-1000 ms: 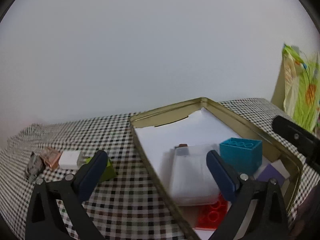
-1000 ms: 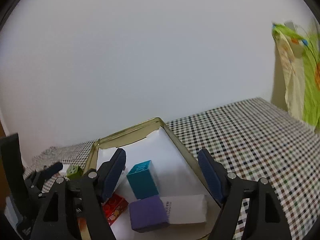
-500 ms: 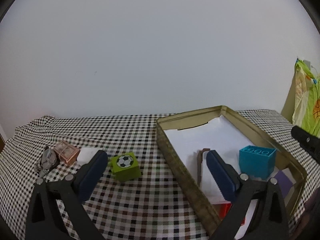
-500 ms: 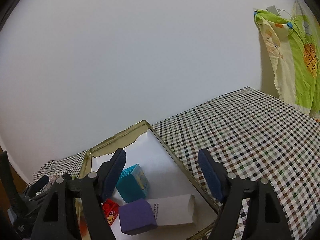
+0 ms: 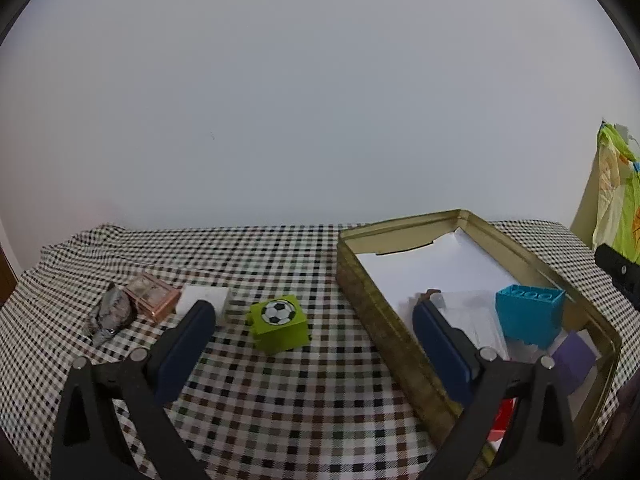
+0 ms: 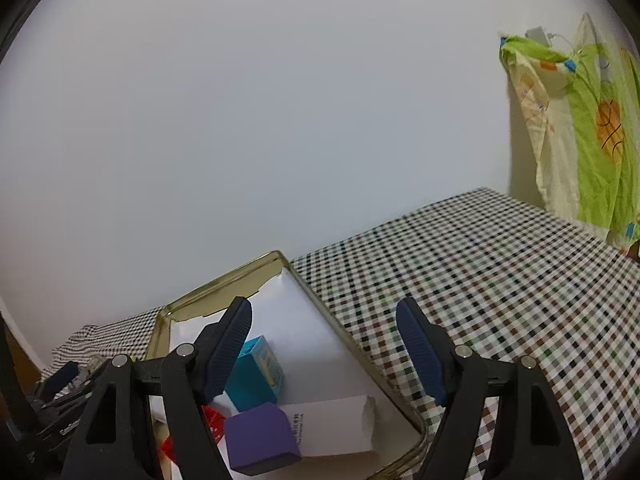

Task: Organize rigid objects
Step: 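Withdraw both open tools from the tin toward the grey pouch and green block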

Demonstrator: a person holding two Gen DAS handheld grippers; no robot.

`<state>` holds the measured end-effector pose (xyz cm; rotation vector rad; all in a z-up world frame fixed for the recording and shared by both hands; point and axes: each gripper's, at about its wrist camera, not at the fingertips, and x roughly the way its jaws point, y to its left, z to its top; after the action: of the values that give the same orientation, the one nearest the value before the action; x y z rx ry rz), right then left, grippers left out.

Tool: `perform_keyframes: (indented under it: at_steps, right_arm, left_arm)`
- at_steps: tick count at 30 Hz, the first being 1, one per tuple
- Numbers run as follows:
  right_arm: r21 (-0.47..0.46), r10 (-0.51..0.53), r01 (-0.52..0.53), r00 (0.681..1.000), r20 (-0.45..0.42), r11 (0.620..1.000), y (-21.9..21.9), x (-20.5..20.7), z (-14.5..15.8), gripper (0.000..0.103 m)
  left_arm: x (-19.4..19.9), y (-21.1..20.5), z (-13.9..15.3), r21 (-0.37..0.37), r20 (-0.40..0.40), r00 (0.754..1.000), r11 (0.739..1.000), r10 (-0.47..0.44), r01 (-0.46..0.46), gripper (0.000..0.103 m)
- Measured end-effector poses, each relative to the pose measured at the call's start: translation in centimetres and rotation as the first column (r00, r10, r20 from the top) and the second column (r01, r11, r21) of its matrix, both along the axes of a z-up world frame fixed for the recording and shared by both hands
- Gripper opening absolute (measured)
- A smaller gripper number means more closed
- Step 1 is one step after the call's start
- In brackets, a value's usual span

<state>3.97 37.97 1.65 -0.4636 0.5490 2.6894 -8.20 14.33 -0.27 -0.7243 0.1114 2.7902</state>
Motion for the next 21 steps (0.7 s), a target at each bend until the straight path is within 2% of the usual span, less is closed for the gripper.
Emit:
perform_keyframes:
  at_steps: [8, 15, 21]
  right_arm:
    - [0.085, -0.082, 0.086, 0.996, -0.043, 0.993, -1.4, 1.2, 0.1, 0.077]
    - [0.070, -0.148, 0.153, 0.986, -0.072, 0.986, -2.4, 2.7, -0.4, 0.078]
    - [0.067, -0.150, 0.156, 0.985, -0.083, 0.986, -4.5, 3.7, -0.6, 0.078]
  left_arm:
    - [0.8, -1.7, 0.1, 0.022, -0.005, 1.000, 1.000, 0.010, -0.010, 0.100]
    - [1.0, -3.0, 0.0, 0.027, 0.001, 1.000, 1.000, 0.011, -0.011, 0.100]
    - [1.4, -3.6, -0.1, 0.027, 0.000, 1.000, 1.000, -0.007, 0.007, 0.100]
